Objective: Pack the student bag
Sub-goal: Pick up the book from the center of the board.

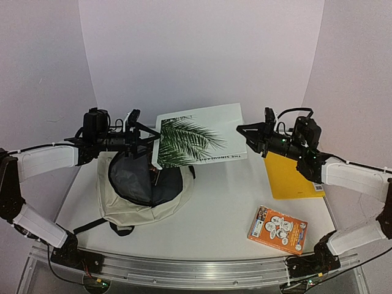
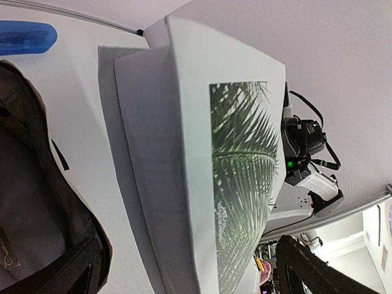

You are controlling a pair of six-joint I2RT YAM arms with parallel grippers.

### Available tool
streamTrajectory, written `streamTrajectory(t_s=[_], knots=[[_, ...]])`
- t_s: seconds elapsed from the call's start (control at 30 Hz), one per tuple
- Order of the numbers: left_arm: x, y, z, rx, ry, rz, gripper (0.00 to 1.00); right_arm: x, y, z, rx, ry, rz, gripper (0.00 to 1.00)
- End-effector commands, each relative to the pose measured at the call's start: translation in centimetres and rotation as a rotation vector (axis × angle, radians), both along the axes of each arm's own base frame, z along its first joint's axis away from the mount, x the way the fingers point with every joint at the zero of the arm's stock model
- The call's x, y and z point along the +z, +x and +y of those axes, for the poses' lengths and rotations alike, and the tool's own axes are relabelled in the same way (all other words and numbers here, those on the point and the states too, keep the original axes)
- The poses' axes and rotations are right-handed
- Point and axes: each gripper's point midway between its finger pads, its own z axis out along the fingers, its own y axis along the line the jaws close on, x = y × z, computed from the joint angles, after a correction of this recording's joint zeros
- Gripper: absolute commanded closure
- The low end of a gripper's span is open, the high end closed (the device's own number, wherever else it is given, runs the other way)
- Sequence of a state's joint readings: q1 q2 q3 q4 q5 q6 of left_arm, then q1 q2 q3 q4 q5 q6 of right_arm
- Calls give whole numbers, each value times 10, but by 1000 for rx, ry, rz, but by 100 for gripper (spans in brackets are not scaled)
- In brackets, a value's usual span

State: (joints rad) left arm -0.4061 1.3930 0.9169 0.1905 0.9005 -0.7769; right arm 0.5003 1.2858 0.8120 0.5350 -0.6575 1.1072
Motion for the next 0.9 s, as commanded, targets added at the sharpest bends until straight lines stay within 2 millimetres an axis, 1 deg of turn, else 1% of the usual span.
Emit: streamTrajectory(t_s=[0.0,0.1,0.2,0.27,0.33,0.37,0.4,0.5,0.53,0.7,0.8,0.87], knots=[[35,-9,-10,-86,-70,-84,0,57,-12,8,87,159,-140,80],[39,-15,-12,-116,-89,-84,0,61,-14,13,119,183,-148,80],[48,-22,-17,-152,-134,-98,2,56,-15,22,144,172,-147,79],[53,-27,-19,-186,-167,-103,10,49,-14,28,163,161,-138,78],[61,-29,-19,-202,-208,-105,22,42,-15,33,180,150,-126,76],[59,-29,-19,-203,-207,-100,24,41,-14,33,180,149,-124,76],[62,-28,-20,-209,-219,-97,35,39,-16,36,197,143,-125,74],[59,-27,-21,-210,-218,-89,49,36,-19,40,225,135,-125,68],[58,-26,-21,-211,-216,-85,52,36,-20,41,237,133,-127,66],[55,-26,-23,-225,-218,-70,60,33,-28,52,309,121,-128,48],[56,-27,-24,-235,-222,-70,62,30,-29,57,324,116,-125,43],[56,-27,-24,-235,-222,-65,62,30,-30,60,333,115,-130,41]])
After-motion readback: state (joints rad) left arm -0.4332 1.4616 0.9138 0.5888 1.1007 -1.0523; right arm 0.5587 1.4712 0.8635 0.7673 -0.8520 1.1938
